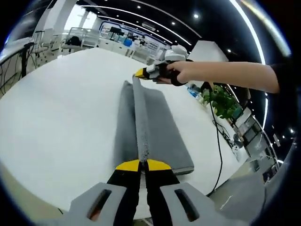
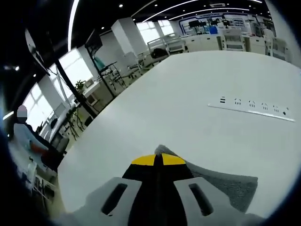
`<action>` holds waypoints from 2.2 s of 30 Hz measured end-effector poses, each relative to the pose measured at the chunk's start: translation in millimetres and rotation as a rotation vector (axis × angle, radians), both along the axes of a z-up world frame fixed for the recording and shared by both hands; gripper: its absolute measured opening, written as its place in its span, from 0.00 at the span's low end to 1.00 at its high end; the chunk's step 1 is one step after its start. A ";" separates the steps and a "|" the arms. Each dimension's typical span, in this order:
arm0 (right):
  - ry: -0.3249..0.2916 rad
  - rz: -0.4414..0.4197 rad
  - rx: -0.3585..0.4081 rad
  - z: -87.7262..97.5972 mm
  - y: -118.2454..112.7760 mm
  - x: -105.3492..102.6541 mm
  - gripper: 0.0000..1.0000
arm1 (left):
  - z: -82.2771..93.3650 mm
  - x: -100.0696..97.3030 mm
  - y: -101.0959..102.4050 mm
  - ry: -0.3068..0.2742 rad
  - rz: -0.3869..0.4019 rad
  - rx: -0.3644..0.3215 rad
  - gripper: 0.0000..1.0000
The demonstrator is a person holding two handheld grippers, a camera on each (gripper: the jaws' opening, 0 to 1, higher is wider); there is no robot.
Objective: Fold the towel on the table until its edges align and the towel forms a compact rectangular stack.
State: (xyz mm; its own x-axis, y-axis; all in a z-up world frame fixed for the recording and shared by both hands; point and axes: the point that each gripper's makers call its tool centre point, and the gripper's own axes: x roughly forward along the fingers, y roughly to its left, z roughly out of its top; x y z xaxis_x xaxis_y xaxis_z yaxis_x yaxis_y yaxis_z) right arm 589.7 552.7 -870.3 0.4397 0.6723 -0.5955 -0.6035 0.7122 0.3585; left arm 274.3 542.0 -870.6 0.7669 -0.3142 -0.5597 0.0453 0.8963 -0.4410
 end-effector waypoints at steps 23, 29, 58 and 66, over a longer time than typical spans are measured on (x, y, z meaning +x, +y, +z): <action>-0.066 0.041 -0.084 -37.3 15.5 -1.8 0.00 | -41.8 -6.3 12.6 0.112 0.134 -0.174 0.03; -0.074 0.104 -0.088 -34.7 16.1 -4.6 0.02 | -40.1 -8.0 10.2 0.102 0.046 -0.101 0.03; -0.062 0.064 -0.108 -10.7 -94.3 -21.4 0.44 | 4.8 65.8 35.1 -0.047 -0.135 0.059 0.46; -0.026 -0.011 -0.086 -17.7 -126.0 -40.0 0.47 | 3.2 94.1 42.8 -0.054 -0.186 0.112 0.47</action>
